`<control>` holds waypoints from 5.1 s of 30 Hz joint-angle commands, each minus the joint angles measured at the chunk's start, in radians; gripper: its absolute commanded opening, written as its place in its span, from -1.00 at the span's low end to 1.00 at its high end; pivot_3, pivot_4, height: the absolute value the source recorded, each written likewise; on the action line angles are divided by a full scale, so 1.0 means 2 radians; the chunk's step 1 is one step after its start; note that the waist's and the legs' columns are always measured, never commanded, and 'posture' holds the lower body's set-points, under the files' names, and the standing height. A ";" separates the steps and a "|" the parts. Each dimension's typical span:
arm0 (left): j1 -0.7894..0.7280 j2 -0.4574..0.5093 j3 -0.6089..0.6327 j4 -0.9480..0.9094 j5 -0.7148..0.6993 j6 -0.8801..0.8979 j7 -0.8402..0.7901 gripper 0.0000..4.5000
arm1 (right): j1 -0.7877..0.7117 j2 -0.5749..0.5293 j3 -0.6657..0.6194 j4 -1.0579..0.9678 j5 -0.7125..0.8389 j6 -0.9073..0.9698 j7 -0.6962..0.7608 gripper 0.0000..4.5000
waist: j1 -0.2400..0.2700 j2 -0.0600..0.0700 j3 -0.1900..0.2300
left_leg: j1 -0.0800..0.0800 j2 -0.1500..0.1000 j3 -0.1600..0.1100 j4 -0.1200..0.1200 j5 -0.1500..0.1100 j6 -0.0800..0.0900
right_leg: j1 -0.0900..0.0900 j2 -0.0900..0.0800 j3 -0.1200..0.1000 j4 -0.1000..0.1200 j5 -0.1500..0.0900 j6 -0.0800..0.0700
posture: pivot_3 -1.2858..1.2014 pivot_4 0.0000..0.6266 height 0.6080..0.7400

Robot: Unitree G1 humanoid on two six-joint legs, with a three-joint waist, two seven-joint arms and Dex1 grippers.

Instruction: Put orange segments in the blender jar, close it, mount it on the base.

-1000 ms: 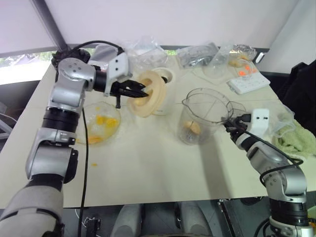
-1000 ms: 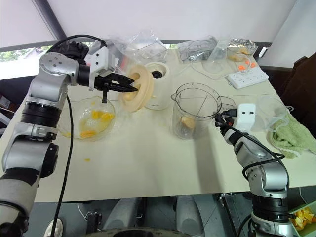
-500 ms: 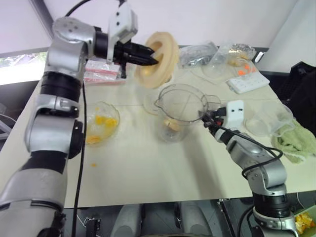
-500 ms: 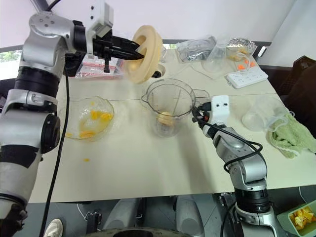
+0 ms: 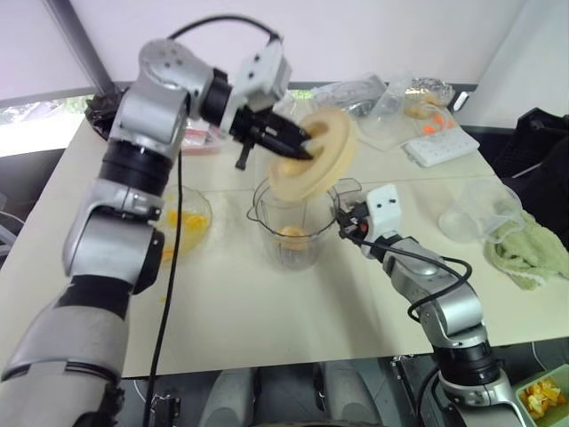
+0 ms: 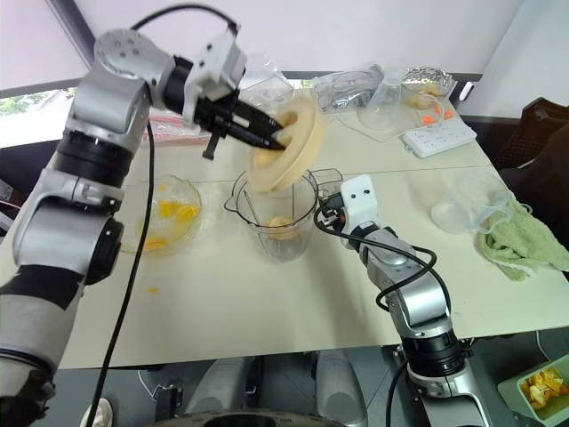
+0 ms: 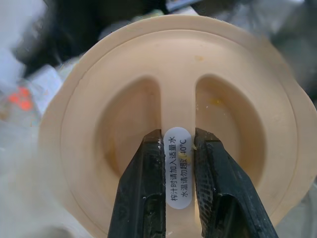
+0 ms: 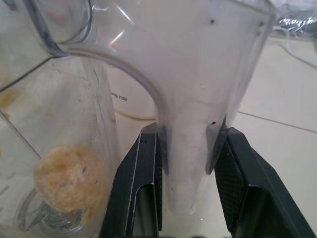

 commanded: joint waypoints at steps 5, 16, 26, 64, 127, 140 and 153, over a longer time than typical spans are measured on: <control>0.011 0.050 -0.067 -0.079 -0.010 0.024 -0.002 -0.91 | -0.009 0.000 -0.003 0.005 -0.031 -0.016 0.004 -0.61 | 0.004 0.000 0.000 | 0.000 0.000 0.000 0.000 0.000 0.000 | 0.000 0.000 0.000 0.000 0.000 0.000 | 0.03 -0.52 1.00; 0.002 -0.007 -0.121 0.002 0.113 0.018 0.018 -0.91 | -0.015 0.011 -0.003 0.003 -0.046 -0.019 0.010 -0.61 | 0.006 0.001 -0.001 | 0.001 -0.001 0.000 0.001 0.000 0.000 | 0.002 0.000 0.000 0.000 0.000 -0.001 | 0.03 -0.52 1.00; -0.058 -0.094 -0.168 0.138 0.184 0.078 0.048 -0.91 | -0.005 0.025 -0.010 -0.008 -0.066 -0.027 -0.010 -0.61 | 0.011 0.004 -0.003 | 0.008 0.000 -0.001 0.001 0.000 0.000 | 0.012 -0.001 -0.001 -0.005 -0.004 -0.001 | 0.03 -0.52 1.00; -0.054 -0.090 -0.087 0.026 0.166 0.441 0.180 -0.68 | -0.015 0.012 -0.020 0.017 -0.110 -0.084 -0.020 -0.61 | 0.009 0.009 -0.007 | 0.005 -0.001 -0.005 -0.001 0.000 0.000 | 0.011 -0.002 -0.002 -0.008 -0.005 0.001 | 0.03 -0.52 1.00; 0.496 -0.041 0.226 -0.515 -0.104 0.356 0.545 0.96 | -0.489 0.067 -0.131 0.410 -0.040 -0.080 -0.036 -0.61 | 0.005 0.006 0.001 | -0.002 -0.001 0.000 -0.009 0.003 -0.003 | -0.004 -0.002 0.001 -0.003 -0.001 -0.002 | 0.03 -0.52 1.00; 0.483 -0.031 0.210 -0.502 -0.111 0.348 0.554 0.96 | -0.454 0.062 -0.124 0.399 -0.047 -0.083 -0.040 -0.61 | 0.005 0.006 0.001 | -0.001 -0.001 0.000 -0.009 0.003 -0.005 | -0.004 -0.001 0.001 -0.001 -0.001 -0.002 | 0.03 -0.52 1.00; 0.475 -0.024 0.202 -0.487 -0.109 0.341 0.552 0.96 | -0.389 0.082 -0.112 0.353 -0.050 -0.050 -0.053 -0.61 | 0.004 0.006 0.001 | 0.000 -0.001 0.000 -0.009 0.003 -0.005 | -0.003 -0.001 0.000 -0.001 -0.001 -0.002 | 0.03 -0.52 1.00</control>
